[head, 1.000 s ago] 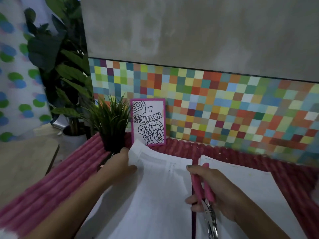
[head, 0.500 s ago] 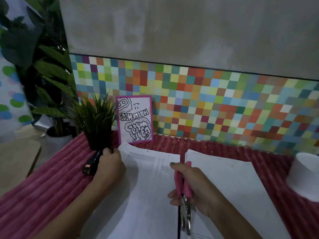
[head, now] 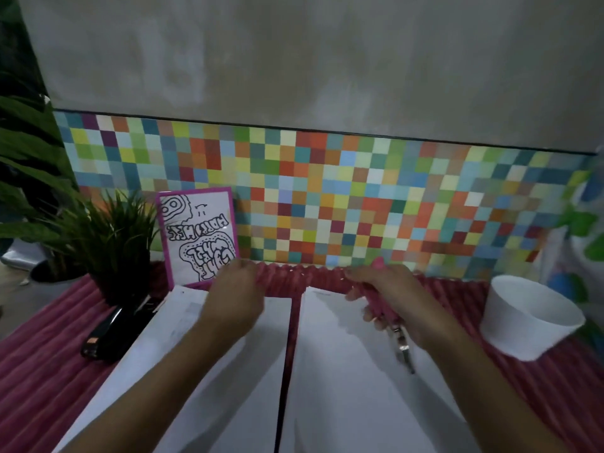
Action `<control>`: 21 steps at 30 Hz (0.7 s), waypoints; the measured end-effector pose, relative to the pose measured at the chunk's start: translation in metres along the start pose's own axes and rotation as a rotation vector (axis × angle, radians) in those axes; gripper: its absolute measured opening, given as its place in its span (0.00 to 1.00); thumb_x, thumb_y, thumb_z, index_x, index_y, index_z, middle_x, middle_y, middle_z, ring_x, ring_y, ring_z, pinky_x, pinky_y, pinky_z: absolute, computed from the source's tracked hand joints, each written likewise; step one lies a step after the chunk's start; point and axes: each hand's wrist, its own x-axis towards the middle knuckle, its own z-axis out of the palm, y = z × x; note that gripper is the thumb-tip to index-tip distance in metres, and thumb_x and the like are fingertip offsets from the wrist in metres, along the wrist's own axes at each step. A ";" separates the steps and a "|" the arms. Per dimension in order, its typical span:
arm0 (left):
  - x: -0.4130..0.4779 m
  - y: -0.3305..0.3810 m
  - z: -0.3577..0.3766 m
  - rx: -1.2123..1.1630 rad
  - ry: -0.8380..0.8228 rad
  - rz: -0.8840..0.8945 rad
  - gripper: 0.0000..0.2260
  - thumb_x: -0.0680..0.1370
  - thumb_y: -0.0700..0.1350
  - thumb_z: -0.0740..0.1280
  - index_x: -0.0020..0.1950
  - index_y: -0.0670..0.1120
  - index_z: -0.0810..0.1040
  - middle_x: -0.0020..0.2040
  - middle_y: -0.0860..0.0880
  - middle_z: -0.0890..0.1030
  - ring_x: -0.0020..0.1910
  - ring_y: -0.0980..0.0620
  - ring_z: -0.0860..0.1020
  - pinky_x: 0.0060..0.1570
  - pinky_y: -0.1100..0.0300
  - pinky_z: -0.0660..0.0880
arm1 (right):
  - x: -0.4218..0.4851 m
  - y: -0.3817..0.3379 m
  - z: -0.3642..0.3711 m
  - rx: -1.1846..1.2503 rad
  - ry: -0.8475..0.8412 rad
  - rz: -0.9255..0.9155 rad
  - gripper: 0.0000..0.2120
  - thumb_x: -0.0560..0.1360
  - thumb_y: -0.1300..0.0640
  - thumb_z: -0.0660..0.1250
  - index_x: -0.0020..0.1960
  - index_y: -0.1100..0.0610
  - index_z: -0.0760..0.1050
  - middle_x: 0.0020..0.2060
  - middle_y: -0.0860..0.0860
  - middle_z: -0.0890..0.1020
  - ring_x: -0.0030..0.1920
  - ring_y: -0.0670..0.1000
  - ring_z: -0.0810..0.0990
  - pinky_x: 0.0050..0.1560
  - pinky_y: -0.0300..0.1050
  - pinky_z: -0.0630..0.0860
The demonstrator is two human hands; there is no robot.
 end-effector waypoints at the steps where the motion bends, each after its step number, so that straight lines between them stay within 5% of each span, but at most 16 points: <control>1: 0.008 0.015 0.009 -0.085 -0.058 0.054 0.09 0.80 0.40 0.60 0.53 0.42 0.79 0.48 0.46 0.78 0.49 0.48 0.77 0.47 0.60 0.73 | 0.010 0.003 -0.009 -0.120 0.012 -0.006 0.11 0.72 0.53 0.70 0.49 0.60 0.79 0.42 0.56 0.85 0.27 0.53 0.77 0.27 0.41 0.70; 4: 0.029 0.035 0.050 -0.193 -0.230 0.194 0.07 0.79 0.42 0.60 0.47 0.45 0.78 0.47 0.46 0.80 0.48 0.46 0.79 0.46 0.60 0.72 | 0.038 0.020 -0.021 -0.429 -0.013 0.000 0.07 0.69 0.57 0.70 0.40 0.60 0.77 0.36 0.55 0.82 0.23 0.51 0.74 0.25 0.38 0.68; 7: 0.050 0.027 0.094 -0.137 -0.336 0.197 0.17 0.76 0.55 0.57 0.63 0.53 0.74 0.62 0.50 0.77 0.62 0.46 0.73 0.63 0.48 0.71 | 0.059 0.044 -0.015 -0.597 -0.088 -0.038 0.12 0.65 0.61 0.67 0.27 0.56 0.65 0.25 0.48 0.70 0.24 0.48 0.67 0.26 0.38 0.63; 9: 0.054 0.028 0.102 -0.084 -0.357 0.186 0.19 0.76 0.55 0.59 0.66 0.54 0.73 0.65 0.49 0.75 0.65 0.46 0.71 0.65 0.46 0.69 | 0.069 0.056 -0.009 -0.683 -0.120 -0.073 0.12 0.64 0.60 0.67 0.27 0.56 0.65 0.26 0.47 0.70 0.27 0.47 0.68 0.26 0.37 0.62; 14: 0.051 0.032 0.095 -0.140 -0.298 0.237 0.11 0.76 0.45 0.66 0.56 0.44 0.82 0.55 0.48 0.81 0.54 0.49 0.77 0.48 0.65 0.66 | 0.077 0.060 -0.002 -0.731 -0.138 -0.068 0.09 0.64 0.58 0.70 0.35 0.57 0.69 0.34 0.49 0.74 0.31 0.47 0.71 0.28 0.40 0.62; 21: 0.042 0.034 0.088 -0.185 -0.269 0.239 0.05 0.77 0.43 0.67 0.51 0.45 0.80 0.50 0.50 0.78 0.49 0.52 0.75 0.47 0.64 0.67 | 0.081 0.068 0.002 -0.743 -0.123 -0.046 0.10 0.63 0.54 0.70 0.36 0.57 0.69 0.37 0.50 0.76 0.34 0.49 0.73 0.31 0.41 0.65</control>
